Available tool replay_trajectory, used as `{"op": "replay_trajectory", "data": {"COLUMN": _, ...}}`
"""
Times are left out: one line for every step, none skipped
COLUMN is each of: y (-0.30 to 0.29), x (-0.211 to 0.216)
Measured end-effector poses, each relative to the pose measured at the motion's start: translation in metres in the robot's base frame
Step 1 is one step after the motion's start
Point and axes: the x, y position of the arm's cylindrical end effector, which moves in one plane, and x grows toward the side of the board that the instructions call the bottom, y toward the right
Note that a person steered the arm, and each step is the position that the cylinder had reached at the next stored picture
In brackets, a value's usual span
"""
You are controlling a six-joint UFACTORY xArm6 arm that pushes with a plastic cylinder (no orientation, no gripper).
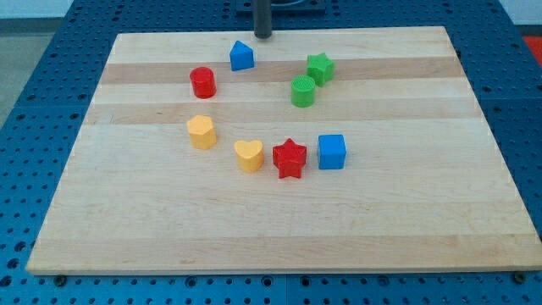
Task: Move the arm away from the blue triangle
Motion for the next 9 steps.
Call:
{"op": "replay_trajectory", "data": {"y": -0.012, "x": 0.000}}
{"op": "replay_trajectory", "data": {"y": -0.013, "x": 0.003}}
{"op": "replay_trajectory", "data": {"y": -0.013, "x": 0.025}}
{"op": "replay_trajectory", "data": {"y": -0.009, "x": 0.064}}
{"op": "replay_trajectory", "data": {"y": -0.008, "x": 0.076}}
{"op": "replay_trajectory", "data": {"y": -0.008, "x": 0.054}}
{"op": "replay_trajectory", "data": {"y": 0.002, "x": 0.021}}
{"op": "replay_trajectory", "data": {"y": 0.044, "x": 0.012}}
{"op": "replay_trajectory", "data": {"y": 0.103, "x": 0.019}}
